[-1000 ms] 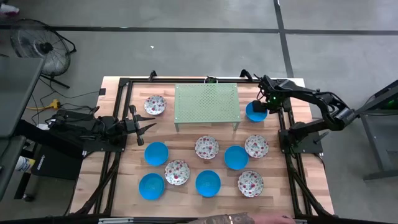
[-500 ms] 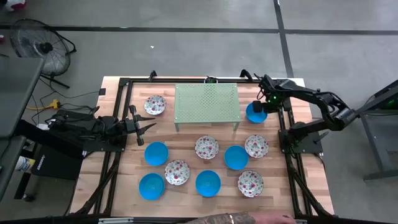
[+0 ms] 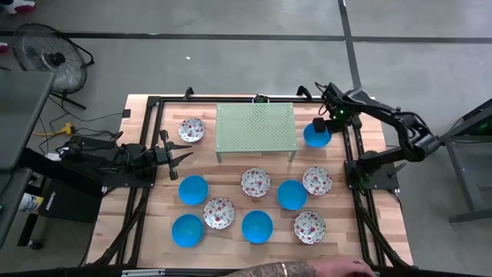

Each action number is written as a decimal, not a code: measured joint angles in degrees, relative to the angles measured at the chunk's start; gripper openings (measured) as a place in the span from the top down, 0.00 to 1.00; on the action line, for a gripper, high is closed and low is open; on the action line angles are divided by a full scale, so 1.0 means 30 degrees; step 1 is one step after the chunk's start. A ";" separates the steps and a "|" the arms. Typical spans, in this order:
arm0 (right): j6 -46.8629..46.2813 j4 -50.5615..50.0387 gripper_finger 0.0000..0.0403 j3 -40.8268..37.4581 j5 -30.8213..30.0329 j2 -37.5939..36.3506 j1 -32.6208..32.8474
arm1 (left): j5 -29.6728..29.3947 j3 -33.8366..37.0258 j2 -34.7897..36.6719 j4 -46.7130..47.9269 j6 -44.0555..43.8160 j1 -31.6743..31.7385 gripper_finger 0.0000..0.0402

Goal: Pick & Place Mini bowls
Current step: Put the blue bowl on the shelf

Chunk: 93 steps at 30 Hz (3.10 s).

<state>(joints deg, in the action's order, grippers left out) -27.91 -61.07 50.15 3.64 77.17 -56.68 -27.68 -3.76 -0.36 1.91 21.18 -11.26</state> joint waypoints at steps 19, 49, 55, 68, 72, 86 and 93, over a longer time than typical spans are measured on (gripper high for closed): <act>0.1557 -0.6052 1.00 0.9505 0.1143 0.0005 0.0273 | 0.0000 0.0000 0.0000 0.0000 -0.0003 0.0002 0.76; 0.0821 -0.7910 1.00 1.7589 0.3366 0.8211 0.4830 | 0.0000 0.0005 0.0000 0.0007 -0.0003 0.0002 0.76; -0.0590 -0.6839 1.00 1.7010 0.3274 0.8211 0.5475 | 0.0000 0.0005 0.0000 0.0000 -0.0003 0.0001 0.76; -0.3066 -0.6573 1.00 1.6968 0.1865 0.8204 0.6594 | 0.0000 0.0003 -0.0001 0.0000 -0.0003 0.0003 0.76; -0.3369 -0.6480 1.00 1.6968 0.1871 0.8204 0.6707 | 0.0000 0.0000 0.0000 0.0000 0.0002 0.0002 0.76; -0.3470 -0.6334 1.00 1.6968 0.2141 0.8196 0.6699 | 0.0000 0.0003 0.0000 0.0000 0.0005 0.0005 0.76; -0.3194 -0.6327 1.00 1.6968 0.2187 0.8189 0.6699 | 0.0000 -0.0001 -0.0001 0.0000 0.0000 0.0003 0.76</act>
<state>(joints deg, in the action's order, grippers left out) -37.50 -80.05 101.06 10.20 101.73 -36.58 -27.68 -3.77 -0.36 1.91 21.18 -11.25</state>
